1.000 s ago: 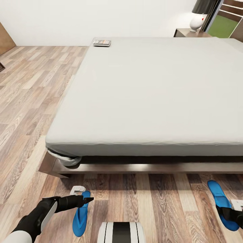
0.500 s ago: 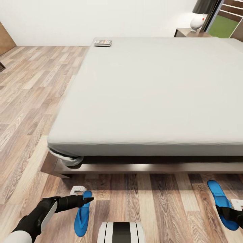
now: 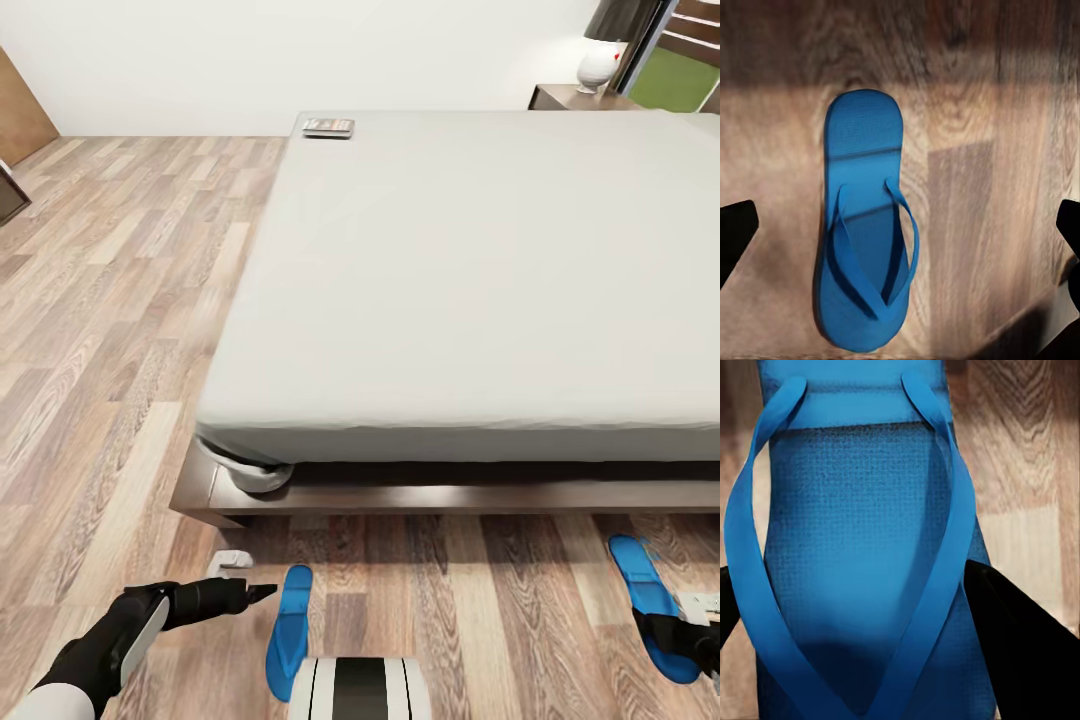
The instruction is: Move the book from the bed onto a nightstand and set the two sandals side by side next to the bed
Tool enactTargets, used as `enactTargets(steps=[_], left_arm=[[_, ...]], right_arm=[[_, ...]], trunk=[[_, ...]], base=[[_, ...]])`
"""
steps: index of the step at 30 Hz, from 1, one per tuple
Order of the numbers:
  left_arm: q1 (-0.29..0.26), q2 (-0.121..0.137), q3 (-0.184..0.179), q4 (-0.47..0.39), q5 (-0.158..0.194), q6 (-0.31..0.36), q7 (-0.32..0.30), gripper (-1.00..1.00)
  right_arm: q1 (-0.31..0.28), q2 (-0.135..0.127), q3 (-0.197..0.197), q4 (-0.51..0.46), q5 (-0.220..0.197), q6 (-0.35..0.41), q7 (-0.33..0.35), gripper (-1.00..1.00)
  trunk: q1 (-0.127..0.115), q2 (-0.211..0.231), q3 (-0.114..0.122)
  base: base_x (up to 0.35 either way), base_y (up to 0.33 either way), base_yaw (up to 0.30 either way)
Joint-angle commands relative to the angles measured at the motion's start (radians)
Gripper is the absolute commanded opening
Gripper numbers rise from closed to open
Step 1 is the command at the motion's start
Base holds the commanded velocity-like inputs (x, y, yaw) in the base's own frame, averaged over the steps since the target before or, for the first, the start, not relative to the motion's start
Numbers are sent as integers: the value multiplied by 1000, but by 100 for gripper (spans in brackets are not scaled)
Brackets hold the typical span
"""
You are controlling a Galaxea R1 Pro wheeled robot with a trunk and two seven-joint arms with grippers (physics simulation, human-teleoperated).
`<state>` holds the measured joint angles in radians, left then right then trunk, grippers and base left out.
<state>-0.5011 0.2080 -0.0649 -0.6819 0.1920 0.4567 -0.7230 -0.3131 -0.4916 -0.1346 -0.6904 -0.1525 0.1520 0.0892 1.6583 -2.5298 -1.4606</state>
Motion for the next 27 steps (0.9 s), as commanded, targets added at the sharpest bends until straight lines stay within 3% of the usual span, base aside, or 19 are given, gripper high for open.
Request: enactTargets(steps=[1,5,7,10,17,21,27], left_arm=[[0,1,-4,0,10,8,2,100],[0,2,-4,0,10,8,3,100],[-1,1,-4,0,10,7,5,100],[0,1,-4,1,10,7,5,100],[-1,1,-4,1,10,8,5,100],[0,1,-4,0,10,8,3,100],[0,1,-4,0,10,8,2,100]], right_arm=[[0,10,-4,-2,-8,7,2,-100],[0,39,-2,2,-9,3,2,-100],[0,43,-2,120,-12,-8,3,-100],[0,44,-3,172,-15,-9,4,-100],[0,51,-3,184,-17,-10,3,-100],[0,69,-3,184,-16,-13,4,-100],[0,74,-4,184,-18,-73,4,-100]], trunk=[[0,0,-1],[0,0,-1],[0,0,-1],[0,0,-1],[0,0,-1],[0,0,-1],[0,0,-1]], base=[[0,285,0],[0,285,0],[0,285,0],[0,285,0],[0,285,0],[0,286,0],[0,288,0]])
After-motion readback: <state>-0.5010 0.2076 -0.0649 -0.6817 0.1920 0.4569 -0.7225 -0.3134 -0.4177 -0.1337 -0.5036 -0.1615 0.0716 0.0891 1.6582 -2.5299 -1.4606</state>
